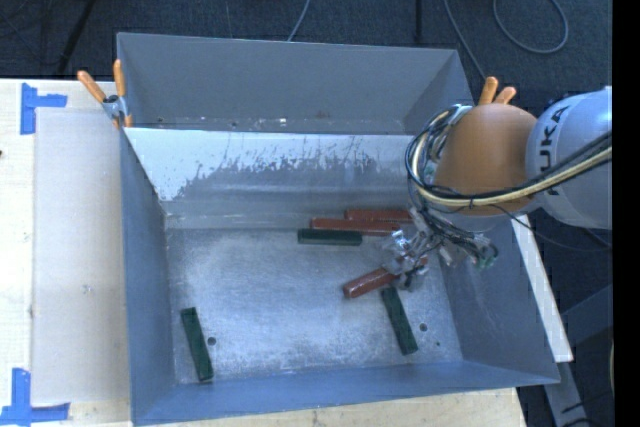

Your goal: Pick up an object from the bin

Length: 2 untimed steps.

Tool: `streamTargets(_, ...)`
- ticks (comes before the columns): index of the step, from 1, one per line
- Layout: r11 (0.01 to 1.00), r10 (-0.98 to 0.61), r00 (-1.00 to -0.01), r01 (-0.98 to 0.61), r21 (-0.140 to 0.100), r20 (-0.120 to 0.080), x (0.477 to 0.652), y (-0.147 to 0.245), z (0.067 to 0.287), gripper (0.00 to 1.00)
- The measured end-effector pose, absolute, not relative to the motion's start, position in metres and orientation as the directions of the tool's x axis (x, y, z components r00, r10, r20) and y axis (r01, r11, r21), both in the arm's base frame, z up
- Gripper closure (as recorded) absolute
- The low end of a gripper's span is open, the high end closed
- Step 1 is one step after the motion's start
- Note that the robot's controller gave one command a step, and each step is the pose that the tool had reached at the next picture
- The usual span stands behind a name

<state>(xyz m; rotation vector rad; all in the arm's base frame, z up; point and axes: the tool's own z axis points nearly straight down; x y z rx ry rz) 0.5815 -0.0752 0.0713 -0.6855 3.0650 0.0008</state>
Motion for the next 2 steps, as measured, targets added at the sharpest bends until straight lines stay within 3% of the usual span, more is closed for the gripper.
streamTargets(1,0.911,-0.412,-0.911,-0.412,-0.004,-0.006,0.563,-0.084,0.177,1.00)
streamTargets(2,0.931,-0.366,-0.931,-0.366,-0.002,-0.005,0.557,-0.084,0.222,1.00)
